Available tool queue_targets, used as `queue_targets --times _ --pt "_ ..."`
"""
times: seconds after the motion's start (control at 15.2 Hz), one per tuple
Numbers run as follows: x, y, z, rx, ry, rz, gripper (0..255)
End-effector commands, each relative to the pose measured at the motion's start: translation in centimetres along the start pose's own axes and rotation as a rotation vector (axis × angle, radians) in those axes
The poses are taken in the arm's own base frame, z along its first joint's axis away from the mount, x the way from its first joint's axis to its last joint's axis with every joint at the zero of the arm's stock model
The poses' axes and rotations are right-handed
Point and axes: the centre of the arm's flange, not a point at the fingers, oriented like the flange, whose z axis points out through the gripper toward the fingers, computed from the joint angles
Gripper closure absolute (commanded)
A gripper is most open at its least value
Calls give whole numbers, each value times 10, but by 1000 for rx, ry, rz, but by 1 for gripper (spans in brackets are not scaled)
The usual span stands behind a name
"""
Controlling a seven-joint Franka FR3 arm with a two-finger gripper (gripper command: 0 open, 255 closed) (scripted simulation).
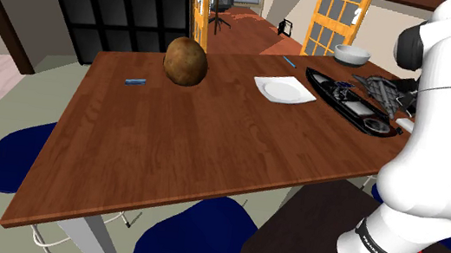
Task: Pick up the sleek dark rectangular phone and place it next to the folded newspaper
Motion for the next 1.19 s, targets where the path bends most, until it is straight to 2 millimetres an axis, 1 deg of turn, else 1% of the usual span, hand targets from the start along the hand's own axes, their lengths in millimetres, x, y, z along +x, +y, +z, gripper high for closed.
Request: queue_targets --times 0.0,0.26,0.33,0.66,0.86,0.92,1.12 --pt "2 -3 5 7 -3 -3 255" --pt "2 -3 5 7 -3 -3 255" --pt "2 -3 5 7 -3 -3 0" --pt "2 -3 5 7 -3 -3 0" --pt "2 -3 -35 7 -3 -3 0" --pt "2 -3 -45 7 -3 -3 0" --pt "2 -3 -45 7 -3 -3 0"
